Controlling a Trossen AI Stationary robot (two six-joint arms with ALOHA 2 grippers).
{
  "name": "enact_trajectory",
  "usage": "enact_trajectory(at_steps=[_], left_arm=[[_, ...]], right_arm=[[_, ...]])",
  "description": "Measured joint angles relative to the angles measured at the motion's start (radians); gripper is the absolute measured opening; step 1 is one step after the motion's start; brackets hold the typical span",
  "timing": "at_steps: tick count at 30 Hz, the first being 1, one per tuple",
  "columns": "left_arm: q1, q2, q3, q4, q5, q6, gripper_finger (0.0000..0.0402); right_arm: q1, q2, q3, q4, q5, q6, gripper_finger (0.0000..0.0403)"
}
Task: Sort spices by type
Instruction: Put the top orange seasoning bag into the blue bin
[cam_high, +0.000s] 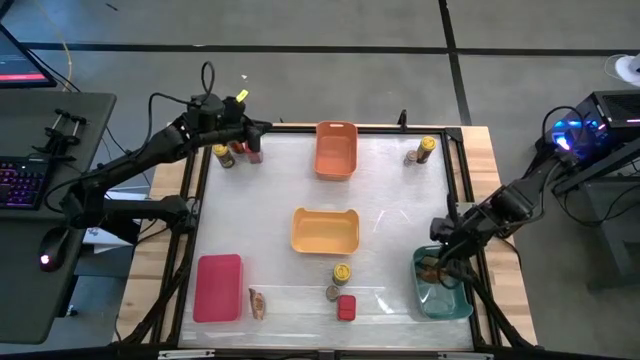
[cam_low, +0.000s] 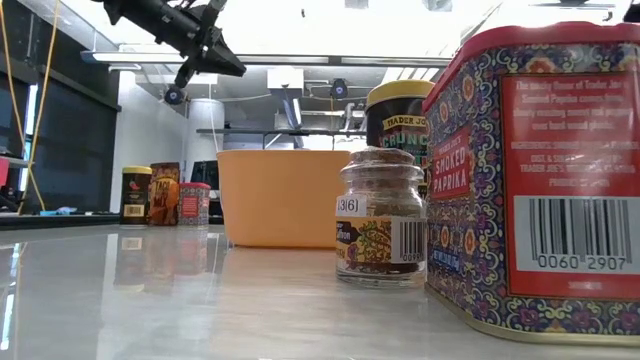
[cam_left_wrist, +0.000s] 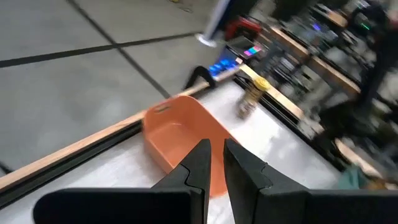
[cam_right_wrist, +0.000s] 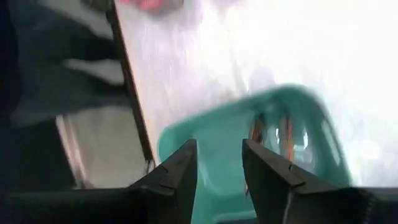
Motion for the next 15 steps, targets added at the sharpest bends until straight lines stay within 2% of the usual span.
enact_trajectory(at_steps=[2,5,8,11,15], left_arm=[[0.000,0.000,0.046,-0.052,0.057,0.055,0.0040],[-0.001,0.007,0.156,-0.231,0.064,0.136,0.0068],[0.000,0.025,0.264,-0.466,-0.031,0.163,0.0112],[0.000,0.042,0.325,-0.676,-0.148,0.120,0.0158],[0.018,0.089,0.328,-0.796,-0.250,0.103,0.0205]], right_arm=[[-0.028,0.000,0.005,0.006,0.056,0.000,0.0122],[-0.094,0.000,0.005,0.032,0.145,-0.015,0.0122],[-0.176,0.000,0.005,0.076,0.215,-0.084,0.0122],[-0.282,0.000,0.005,0.152,0.269,-0.166,0.0122],[-0.450,0.006,0.005,0.264,0.298,-0.289,0.0122]])
